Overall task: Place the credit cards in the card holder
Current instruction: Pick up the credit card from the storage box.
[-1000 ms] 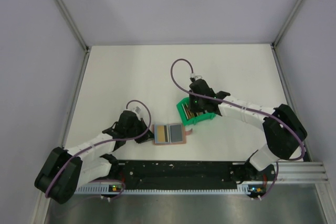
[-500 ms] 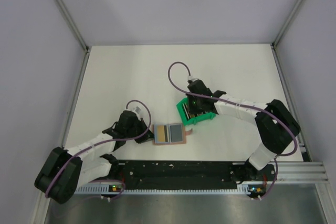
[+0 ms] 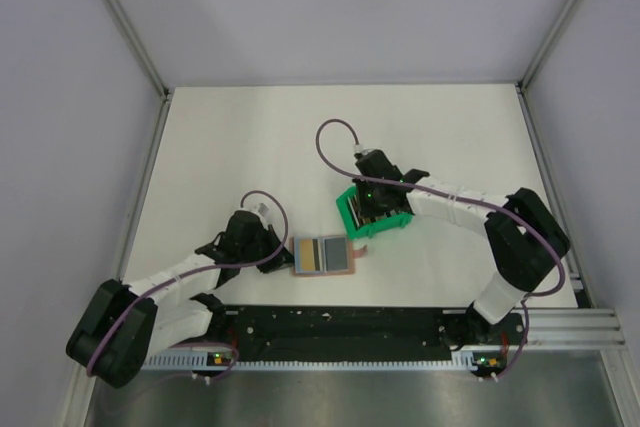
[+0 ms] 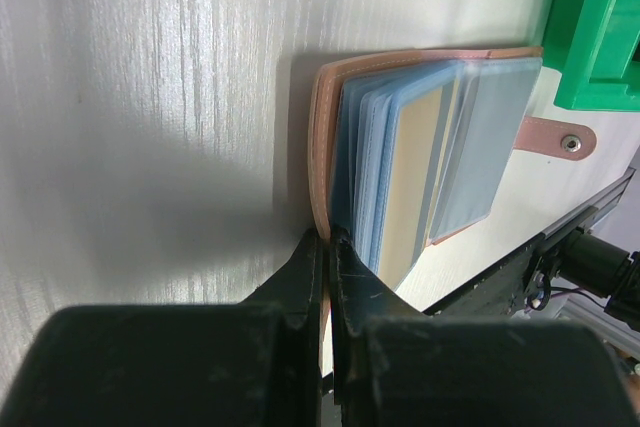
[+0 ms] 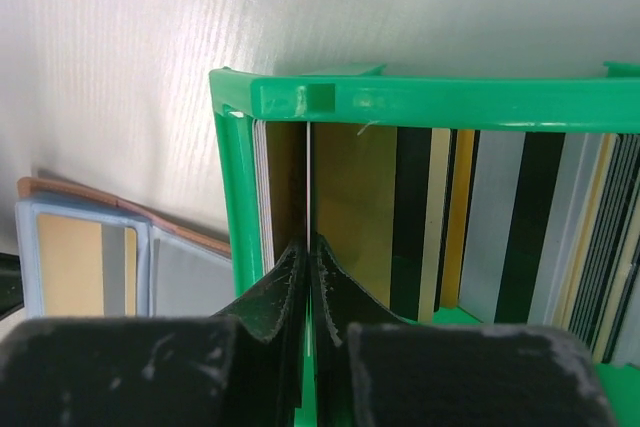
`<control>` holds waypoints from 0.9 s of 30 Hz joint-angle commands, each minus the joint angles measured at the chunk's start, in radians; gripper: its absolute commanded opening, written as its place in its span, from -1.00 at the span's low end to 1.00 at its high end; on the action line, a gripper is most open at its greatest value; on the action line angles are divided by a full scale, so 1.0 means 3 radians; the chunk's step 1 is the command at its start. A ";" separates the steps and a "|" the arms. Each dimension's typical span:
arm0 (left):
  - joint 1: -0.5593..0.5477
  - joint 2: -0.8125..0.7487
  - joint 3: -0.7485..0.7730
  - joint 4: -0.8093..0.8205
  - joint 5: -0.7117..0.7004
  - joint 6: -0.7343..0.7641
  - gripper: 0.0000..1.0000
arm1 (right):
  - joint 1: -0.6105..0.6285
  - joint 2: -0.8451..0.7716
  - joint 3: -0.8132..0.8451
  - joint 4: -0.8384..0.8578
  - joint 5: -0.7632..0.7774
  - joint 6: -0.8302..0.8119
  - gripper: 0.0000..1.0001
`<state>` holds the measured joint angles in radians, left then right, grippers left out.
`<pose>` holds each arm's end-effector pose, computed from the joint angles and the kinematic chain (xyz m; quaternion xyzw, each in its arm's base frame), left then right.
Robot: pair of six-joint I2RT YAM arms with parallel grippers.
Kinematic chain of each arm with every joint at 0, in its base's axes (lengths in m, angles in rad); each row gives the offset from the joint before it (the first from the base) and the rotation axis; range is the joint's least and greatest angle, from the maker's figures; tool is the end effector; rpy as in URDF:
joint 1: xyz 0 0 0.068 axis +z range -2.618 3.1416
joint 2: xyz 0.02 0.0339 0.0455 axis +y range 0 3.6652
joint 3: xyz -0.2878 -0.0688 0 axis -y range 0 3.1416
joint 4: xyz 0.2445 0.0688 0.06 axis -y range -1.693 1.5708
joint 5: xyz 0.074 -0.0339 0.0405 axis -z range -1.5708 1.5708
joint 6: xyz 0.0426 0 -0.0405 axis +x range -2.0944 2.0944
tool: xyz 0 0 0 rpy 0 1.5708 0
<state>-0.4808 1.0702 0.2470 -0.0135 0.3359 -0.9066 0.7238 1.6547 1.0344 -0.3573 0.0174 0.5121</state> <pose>0.1430 -0.0904 0.1427 -0.1358 0.9122 -0.3462 0.1723 0.2576 0.2267 0.2103 -0.0985 0.9512 0.1625 0.2430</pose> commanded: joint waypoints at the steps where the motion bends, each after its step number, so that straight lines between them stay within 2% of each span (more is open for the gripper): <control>1: -0.0008 0.0058 -0.0051 -0.0078 -0.0133 0.0072 -1.00 | 0.0016 -0.0351 0.0147 -0.0011 0.0101 -0.0122 -1.00; 6: -0.0008 0.0078 -0.0046 -0.0047 -0.0128 0.0056 -1.00 | 0.0154 -0.0336 0.0218 -0.0113 0.0294 -0.0122 -1.00; 10: -0.0008 0.0063 -0.0036 -0.0083 -0.0128 0.0066 -1.00 | 0.0409 -0.0371 0.0259 -0.0159 0.0682 -0.0259 -1.00; 14: -0.0008 0.0063 -0.0036 -0.0088 -0.0138 0.0067 -1.00 | 0.0619 -0.0504 0.0229 -0.0159 0.1296 -0.0398 -1.00; 17: -0.0008 0.0063 -0.0046 -0.0062 -0.0133 0.0056 -1.00 | 0.0681 -0.0688 0.0132 -0.0052 0.1522 -0.0495 -1.00; 20: -0.0003 0.0063 -0.0036 -0.0057 -0.0138 0.0056 -1.00 | 0.0716 -0.0964 -0.0067 0.0239 0.1487 -0.0587 -1.00; 22: -0.0003 0.0063 -0.0031 -0.0072 -0.0133 0.0061 -1.00 | 0.0722 -0.1112 -0.0119 0.0276 0.1517 -0.0470 -1.00; 24: -0.0003 0.0053 -0.0036 -0.0078 -0.0143 0.0056 -1.00 | 0.0721 -0.1184 -0.0028 0.0072 0.1573 -0.0190 -1.00; 27: -0.0008 0.0063 -0.0046 -0.0062 -0.0143 0.0051 -1.00 | 0.0717 -0.1083 0.0406 -0.0724 0.1696 0.0479 -1.00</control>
<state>-0.4808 1.0760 0.2470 -0.0040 0.3363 -0.9073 0.9333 1.3243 1.0260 -0.3847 0.4503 0.4442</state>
